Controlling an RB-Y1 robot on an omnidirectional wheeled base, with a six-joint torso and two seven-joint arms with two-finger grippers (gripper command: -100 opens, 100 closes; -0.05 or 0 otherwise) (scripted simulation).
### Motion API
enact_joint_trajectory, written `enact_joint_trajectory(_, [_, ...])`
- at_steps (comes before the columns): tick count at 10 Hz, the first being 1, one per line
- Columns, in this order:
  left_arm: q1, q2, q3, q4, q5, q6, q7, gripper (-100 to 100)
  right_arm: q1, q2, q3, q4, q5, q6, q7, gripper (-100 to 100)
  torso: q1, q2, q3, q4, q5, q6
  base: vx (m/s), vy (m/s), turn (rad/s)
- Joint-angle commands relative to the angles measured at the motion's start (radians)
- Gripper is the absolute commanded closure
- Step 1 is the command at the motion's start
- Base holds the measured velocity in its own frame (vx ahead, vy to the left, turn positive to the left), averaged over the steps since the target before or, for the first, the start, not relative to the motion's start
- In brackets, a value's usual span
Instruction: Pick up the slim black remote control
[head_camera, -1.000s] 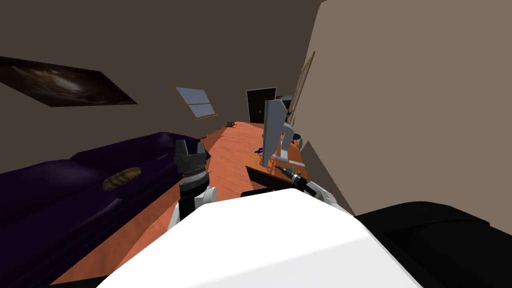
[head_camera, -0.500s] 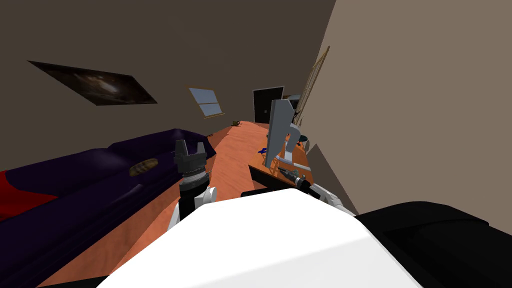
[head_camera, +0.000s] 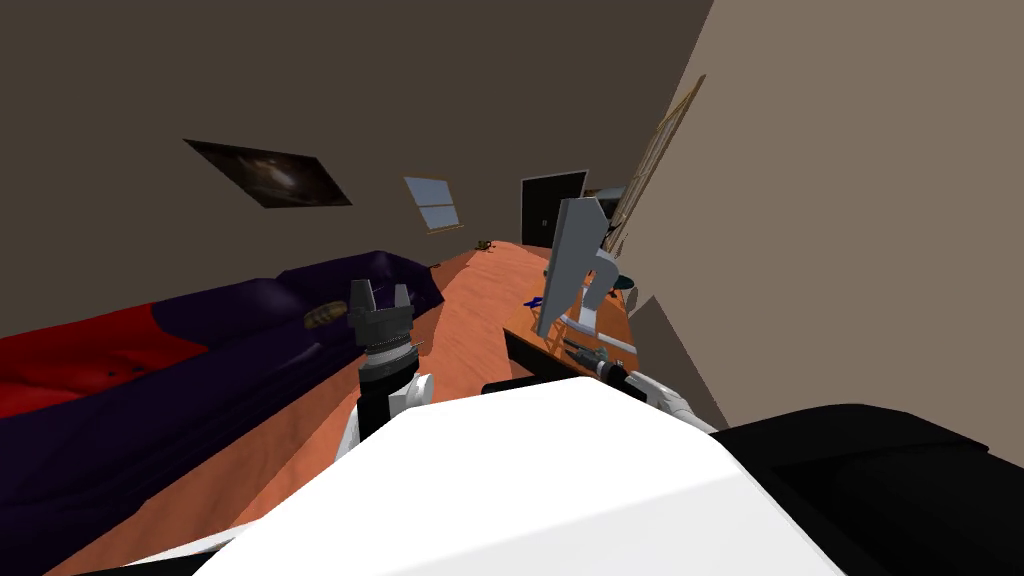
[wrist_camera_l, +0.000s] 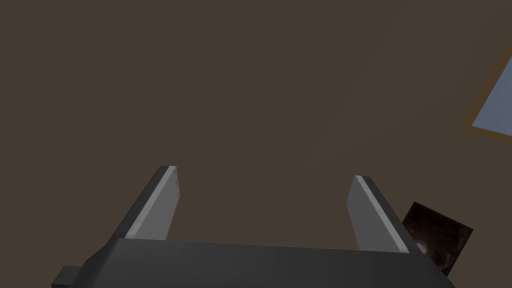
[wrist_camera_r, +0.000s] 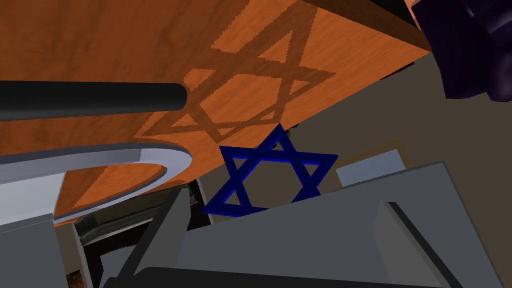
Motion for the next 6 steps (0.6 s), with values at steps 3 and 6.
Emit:
enact_joint_trajectory(3, [0.0,0.0,0.0,0.0,0.0,0.0,0.0,0,0.009,-0.039,0.037,0.07,0.029,0.004,0.021,-100,0.0,0.001,0.001,0.0,0.0,0.001,-0.016,-0.021,0.205])
enact_joint_trajectory(6, [0.0,0.0,0.0,0.0,0.0,0.0,0.0,0,0.004,-0.06,0.064,0.12,0.049,0.003,0.033,-100,0.0,0.0,0.0,0.0,0.0,0.001,-0.004,-0.009,0.162])
